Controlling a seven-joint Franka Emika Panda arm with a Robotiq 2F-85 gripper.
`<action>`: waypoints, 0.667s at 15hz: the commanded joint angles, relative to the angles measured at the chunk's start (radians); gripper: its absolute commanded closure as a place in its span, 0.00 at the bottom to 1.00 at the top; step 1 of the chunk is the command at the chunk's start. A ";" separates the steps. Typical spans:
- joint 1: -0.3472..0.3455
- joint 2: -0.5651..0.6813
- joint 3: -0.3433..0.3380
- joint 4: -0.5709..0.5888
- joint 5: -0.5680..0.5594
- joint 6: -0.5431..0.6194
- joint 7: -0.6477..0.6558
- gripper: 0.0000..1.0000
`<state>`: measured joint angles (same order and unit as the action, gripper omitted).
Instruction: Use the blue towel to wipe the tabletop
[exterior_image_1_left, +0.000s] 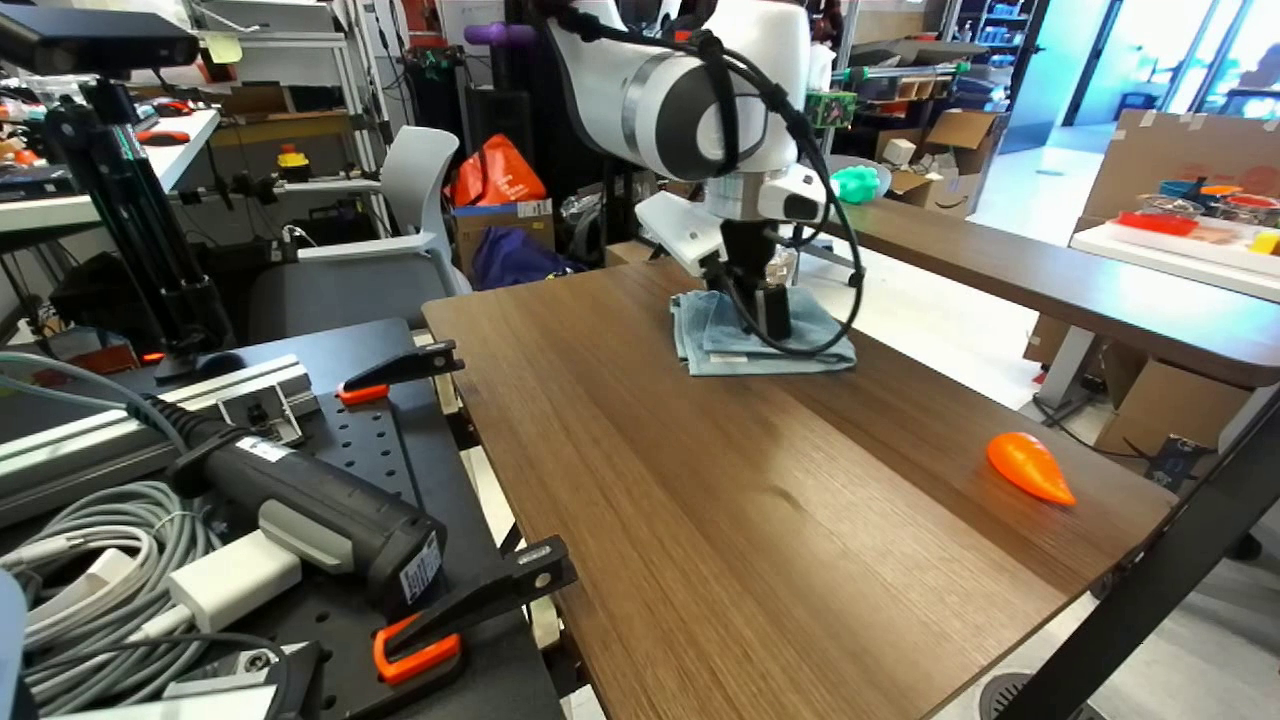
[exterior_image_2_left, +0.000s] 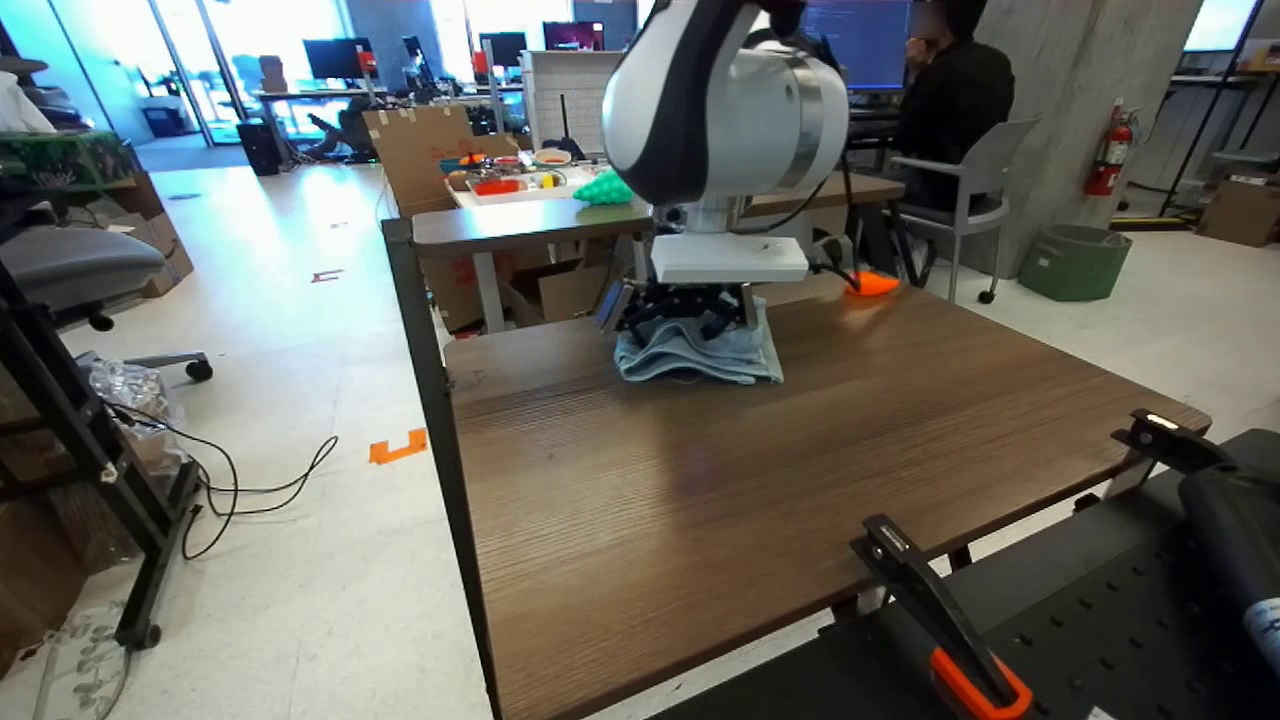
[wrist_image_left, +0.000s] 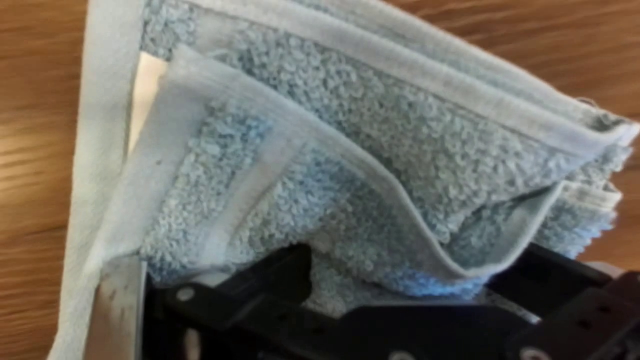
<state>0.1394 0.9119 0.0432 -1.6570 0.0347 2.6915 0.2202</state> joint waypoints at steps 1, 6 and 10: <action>-0.103 0.017 0.004 -0.062 0.038 0.069 -0.074 0.00; -0.208 -0.005 0.025 -0.191 0.037 0.101 -0.175 0.00; -0.263 -0.063 0.031 -0.297 0.022 0.125 -0.275 0.00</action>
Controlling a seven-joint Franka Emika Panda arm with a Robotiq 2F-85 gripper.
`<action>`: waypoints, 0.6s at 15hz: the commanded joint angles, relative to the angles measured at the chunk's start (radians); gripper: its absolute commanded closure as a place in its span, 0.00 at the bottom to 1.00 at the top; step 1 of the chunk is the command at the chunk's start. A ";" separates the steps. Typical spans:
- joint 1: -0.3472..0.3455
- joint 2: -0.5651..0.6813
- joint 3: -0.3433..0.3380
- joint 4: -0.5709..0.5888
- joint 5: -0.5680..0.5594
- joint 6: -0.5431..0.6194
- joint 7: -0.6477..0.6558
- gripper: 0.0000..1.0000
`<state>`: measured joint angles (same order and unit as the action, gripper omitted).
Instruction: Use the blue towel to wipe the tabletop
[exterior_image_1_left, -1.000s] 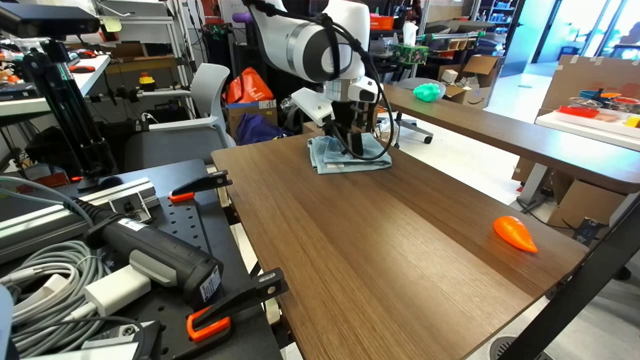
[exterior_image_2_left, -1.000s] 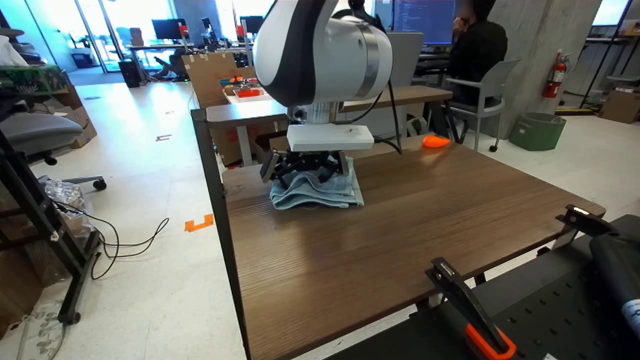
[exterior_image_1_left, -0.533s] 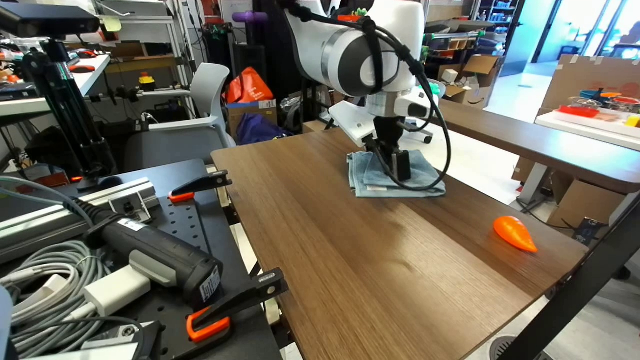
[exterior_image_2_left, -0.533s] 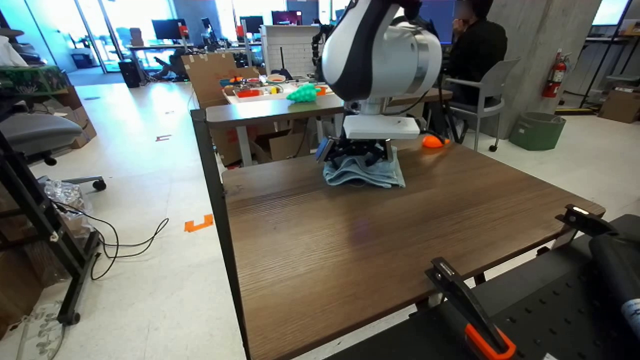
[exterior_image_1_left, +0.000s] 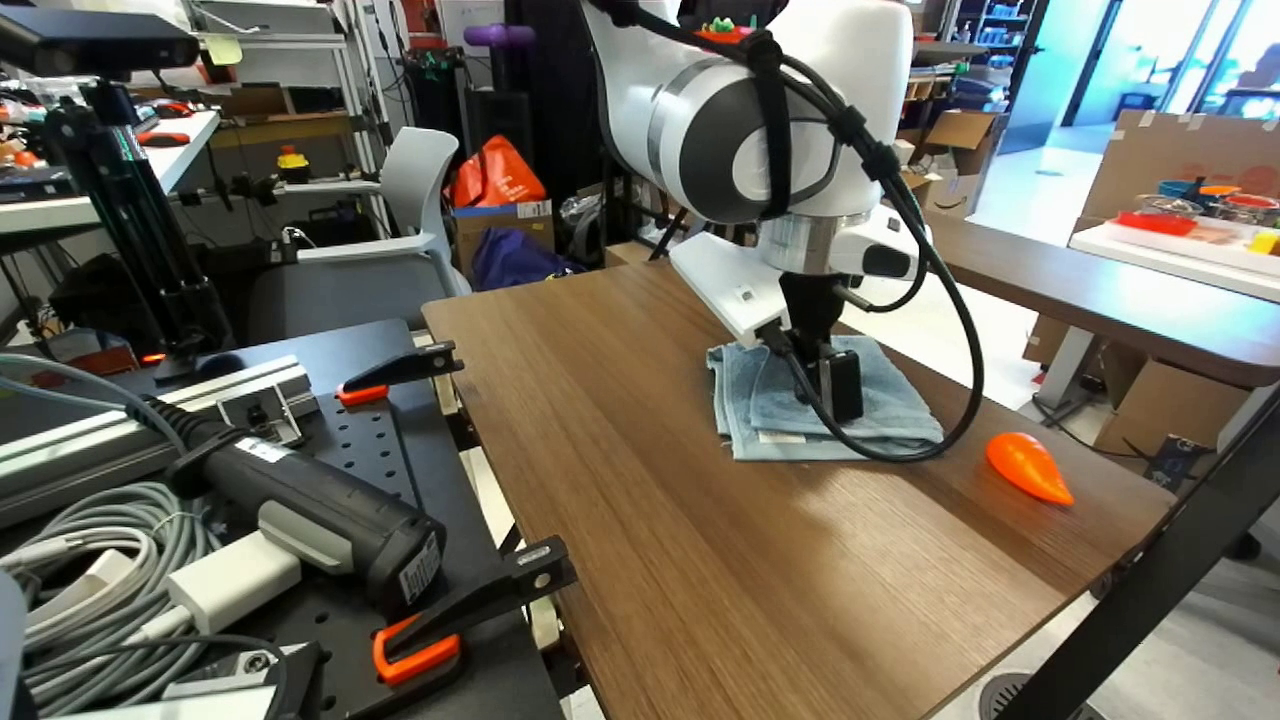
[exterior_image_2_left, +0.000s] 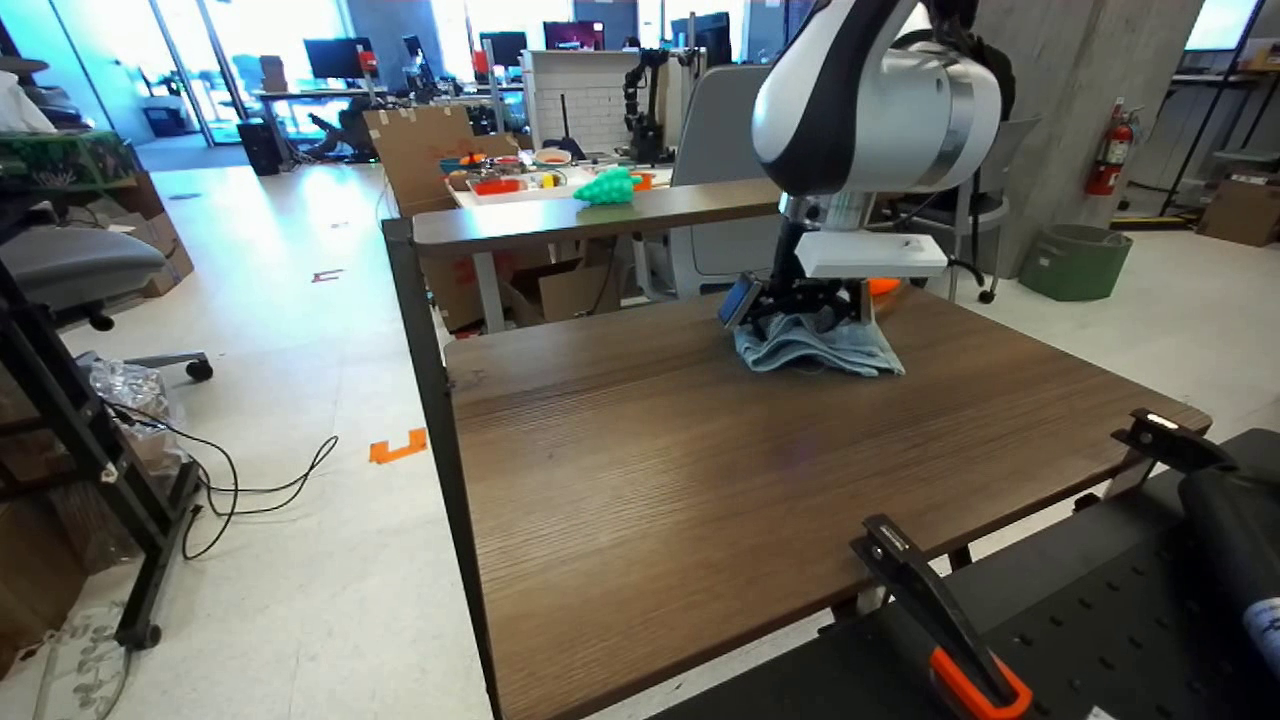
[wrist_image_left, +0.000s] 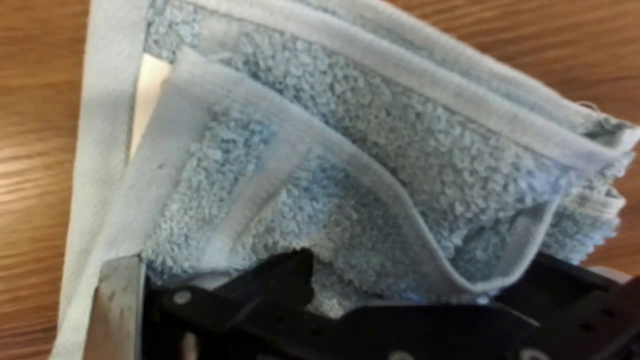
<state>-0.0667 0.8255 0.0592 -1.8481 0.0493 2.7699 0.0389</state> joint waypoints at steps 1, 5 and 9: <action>-0.005 -0.011 -0.005 -0.019 0.012 0.001 -0.034 0.00; -0.030 -0.036 0.001 -0.072 0.009 0.017 -0.074 0.00; 0.005 -0.029 -0.025 -0.062 -0.004 0.006 -0.047 0.00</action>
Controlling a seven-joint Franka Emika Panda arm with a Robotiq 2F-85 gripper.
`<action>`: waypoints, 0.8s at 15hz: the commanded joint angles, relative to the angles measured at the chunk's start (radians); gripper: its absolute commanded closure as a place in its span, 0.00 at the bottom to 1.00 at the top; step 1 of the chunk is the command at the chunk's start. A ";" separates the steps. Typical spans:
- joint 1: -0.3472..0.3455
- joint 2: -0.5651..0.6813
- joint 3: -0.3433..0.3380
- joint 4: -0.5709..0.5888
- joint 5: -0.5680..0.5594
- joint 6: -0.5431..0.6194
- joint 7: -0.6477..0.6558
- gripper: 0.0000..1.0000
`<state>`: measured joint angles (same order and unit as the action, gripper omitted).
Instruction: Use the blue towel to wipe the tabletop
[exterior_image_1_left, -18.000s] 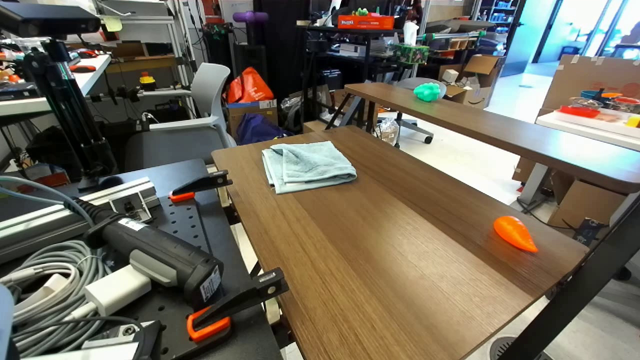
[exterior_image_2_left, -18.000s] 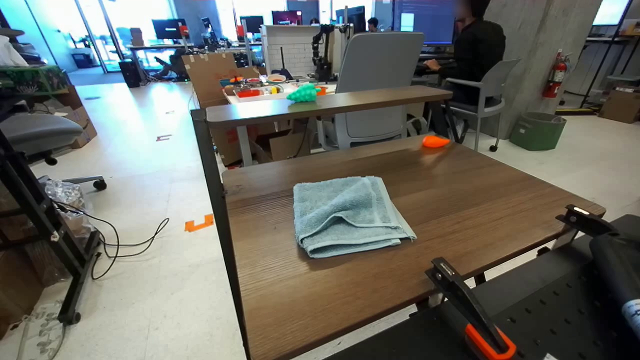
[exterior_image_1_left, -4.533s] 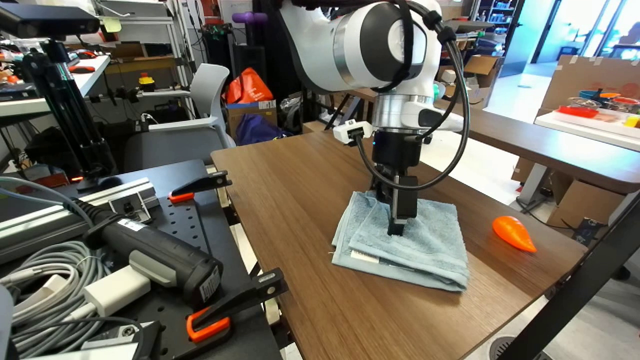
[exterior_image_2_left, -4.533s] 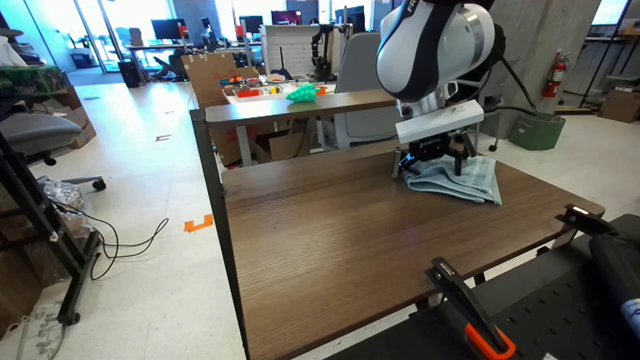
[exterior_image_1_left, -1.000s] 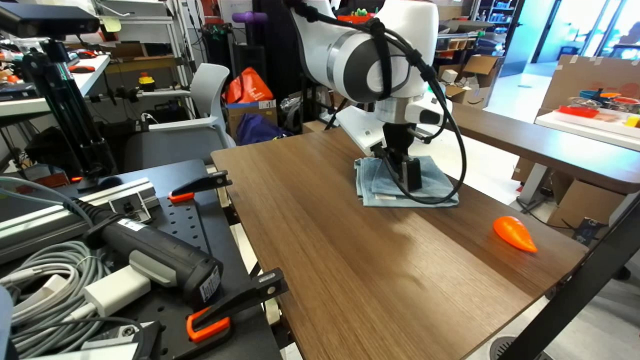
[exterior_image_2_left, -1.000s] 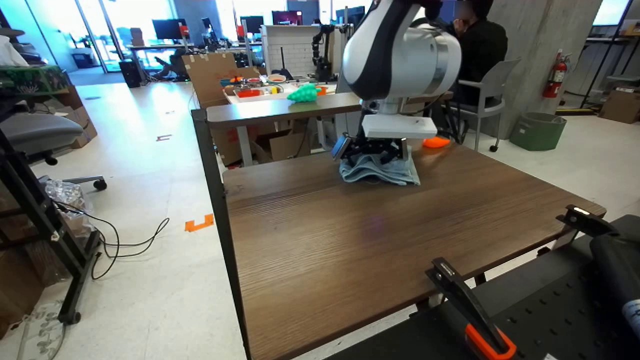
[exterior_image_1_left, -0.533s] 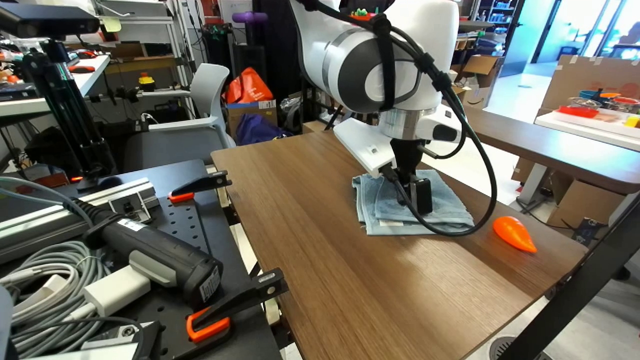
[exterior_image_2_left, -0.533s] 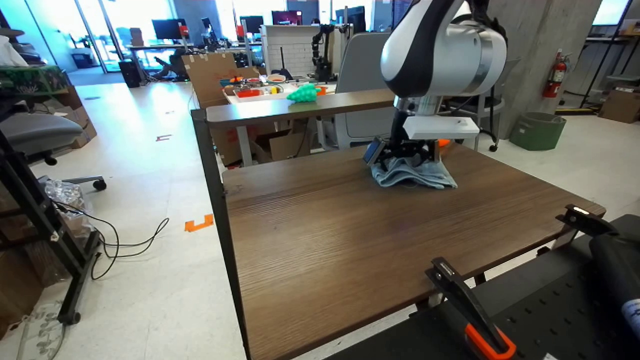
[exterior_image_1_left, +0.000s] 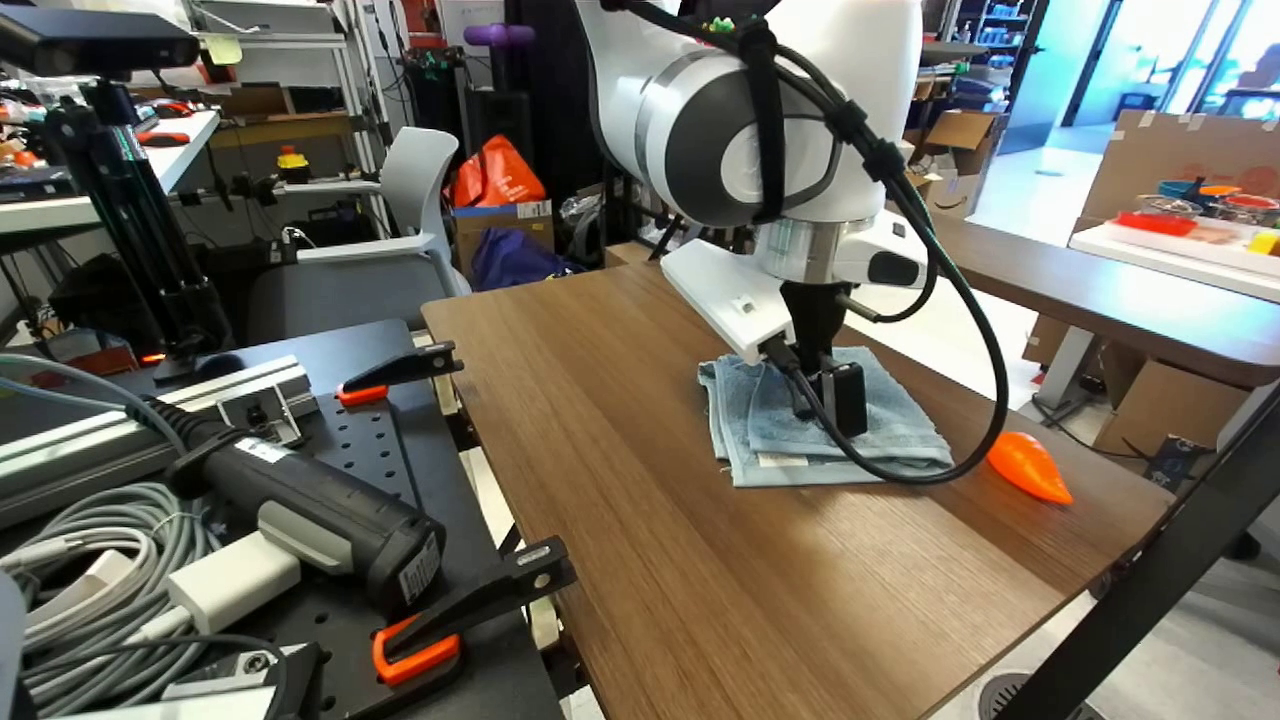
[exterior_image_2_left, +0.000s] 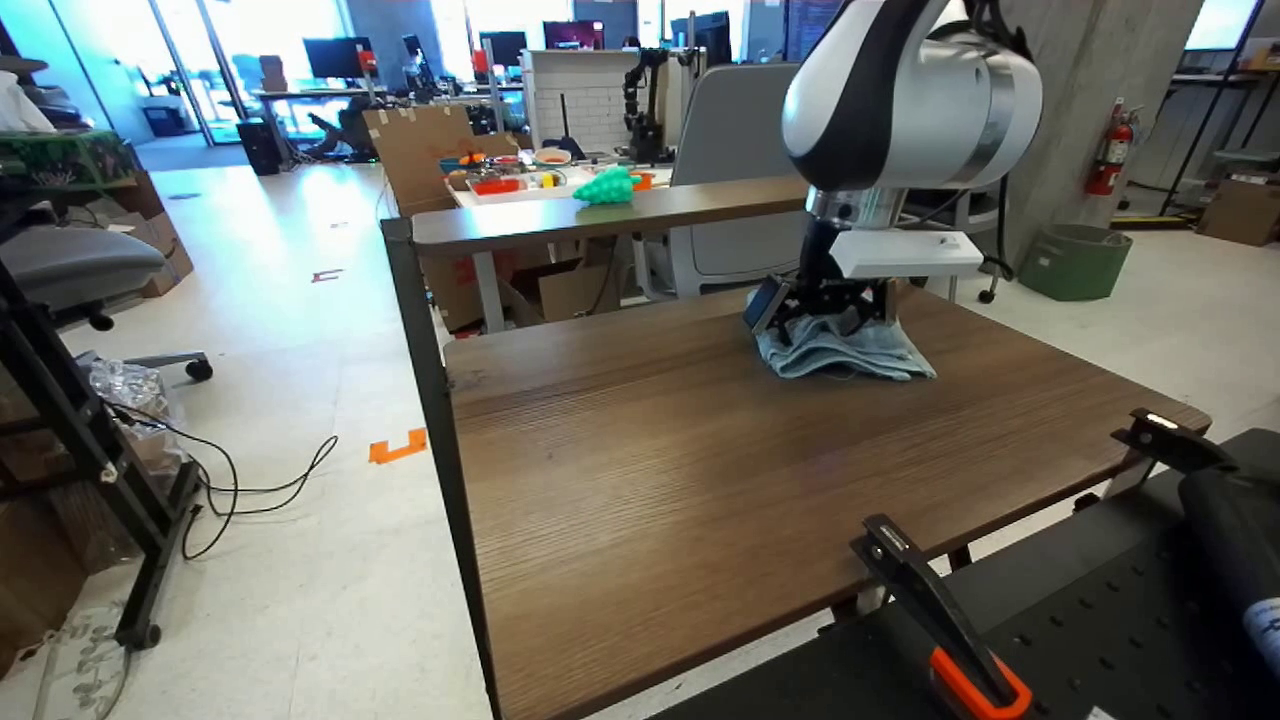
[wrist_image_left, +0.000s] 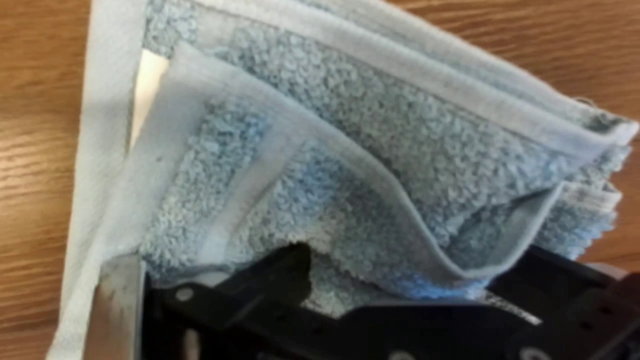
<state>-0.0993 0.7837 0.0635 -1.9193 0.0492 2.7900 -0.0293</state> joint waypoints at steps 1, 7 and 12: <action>0.053 0.016 -0.047 0.004 -0.013 -0.016 0.032 0.00; 0.079 0.019 -0.162 -0.067 -0.091 -0.033 0.013 0.00; 0.087 -0.042 -0.243 -0.195 -0.181 -0.016 -0.004 0.00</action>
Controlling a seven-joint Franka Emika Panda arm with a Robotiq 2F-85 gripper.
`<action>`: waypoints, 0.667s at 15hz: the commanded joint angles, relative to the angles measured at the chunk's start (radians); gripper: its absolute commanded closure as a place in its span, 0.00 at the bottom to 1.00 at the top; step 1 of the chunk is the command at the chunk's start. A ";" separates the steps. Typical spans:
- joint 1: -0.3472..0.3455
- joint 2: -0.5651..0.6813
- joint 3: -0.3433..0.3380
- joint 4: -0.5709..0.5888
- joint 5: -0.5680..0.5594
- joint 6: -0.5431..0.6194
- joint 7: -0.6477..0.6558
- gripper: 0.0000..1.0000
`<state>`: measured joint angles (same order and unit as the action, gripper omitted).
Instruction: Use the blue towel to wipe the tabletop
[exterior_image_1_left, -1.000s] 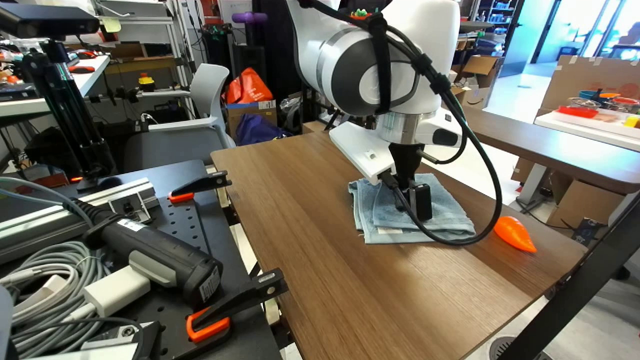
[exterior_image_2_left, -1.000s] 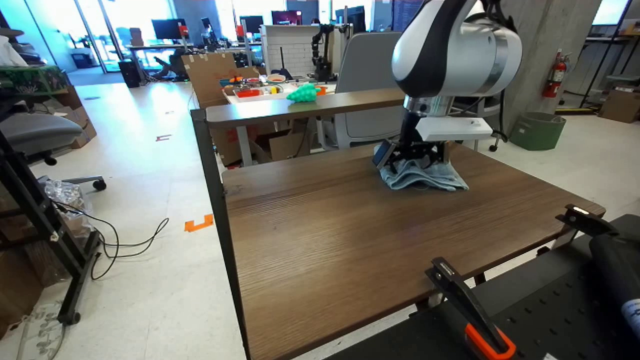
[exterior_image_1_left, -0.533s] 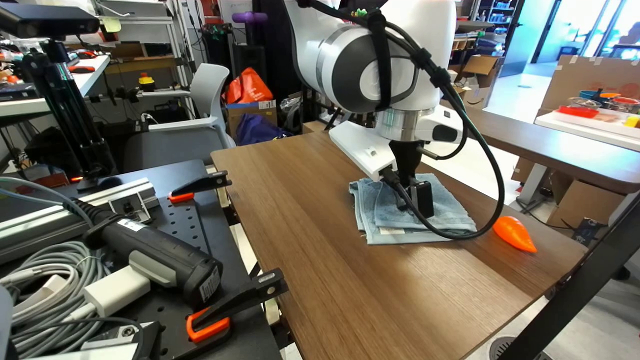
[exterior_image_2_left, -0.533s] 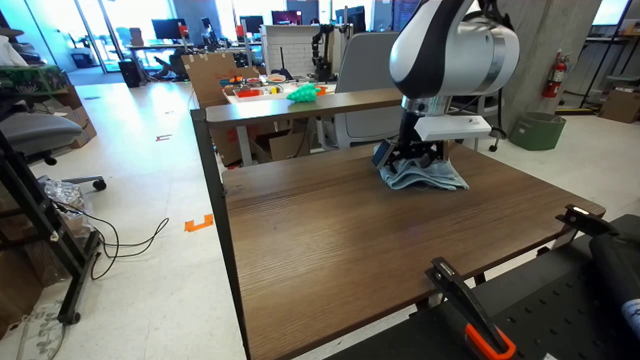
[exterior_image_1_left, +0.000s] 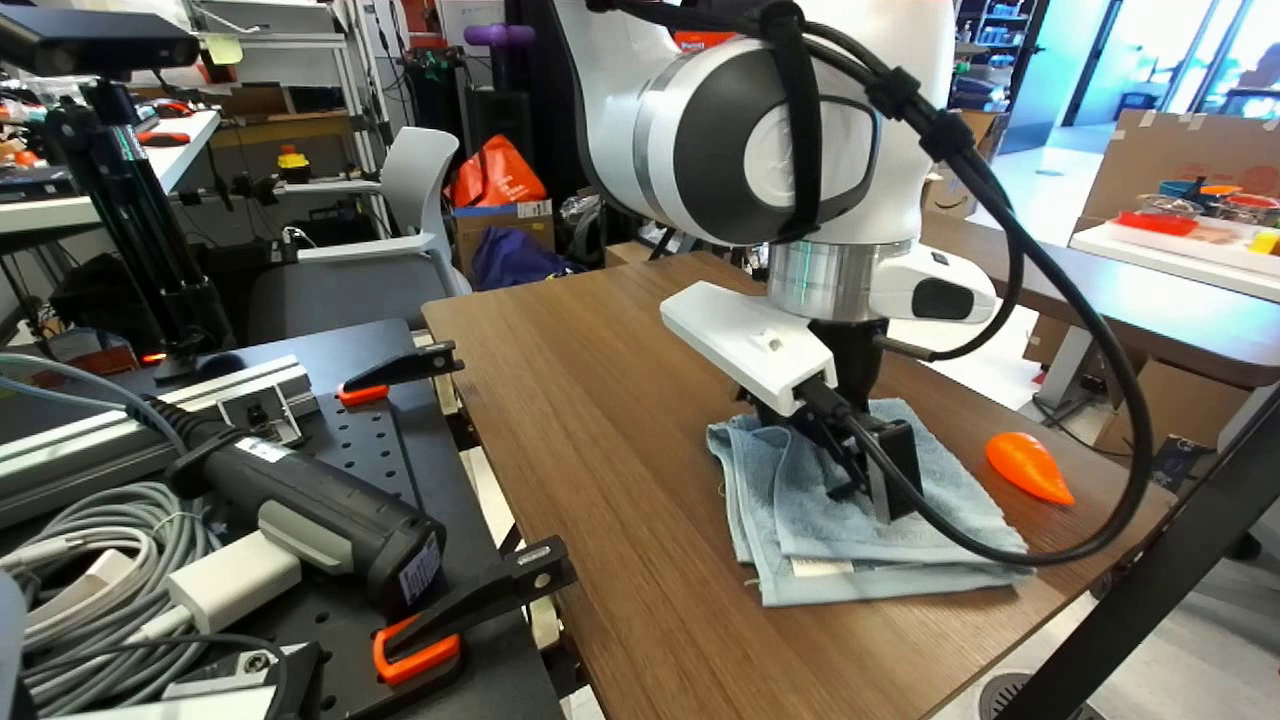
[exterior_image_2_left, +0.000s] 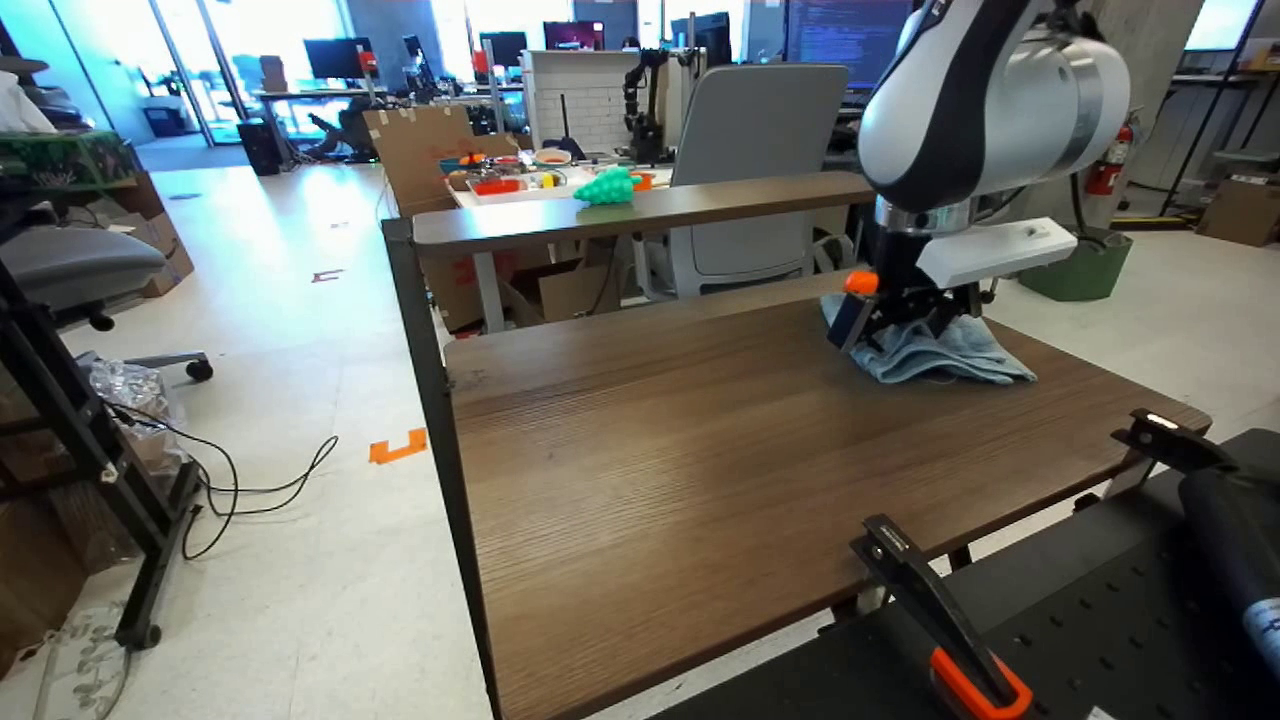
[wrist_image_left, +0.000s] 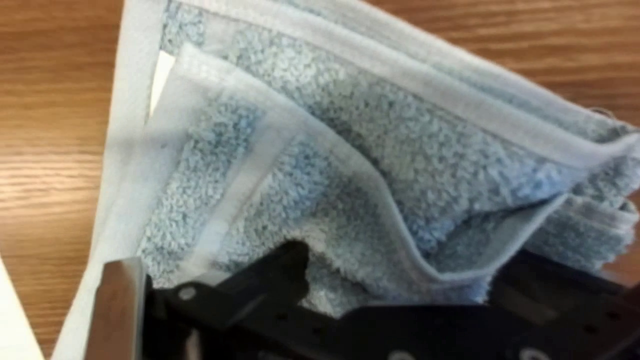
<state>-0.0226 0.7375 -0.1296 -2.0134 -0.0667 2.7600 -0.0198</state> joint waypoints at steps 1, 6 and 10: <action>0.004 -0.006 -0.050 -0.129 -0.087 0.030 -0.030 0.00; 0.048 -0.061 -0.080 -0.305 -0.233 0.155 -0.087 0.00; 0.072 -0.085 -0.068 -0.407 -0.294 0.300 -0.117 0.00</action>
<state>0.0236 0.6121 -0.2075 -2.3199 -0.3246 2.9470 -0.1083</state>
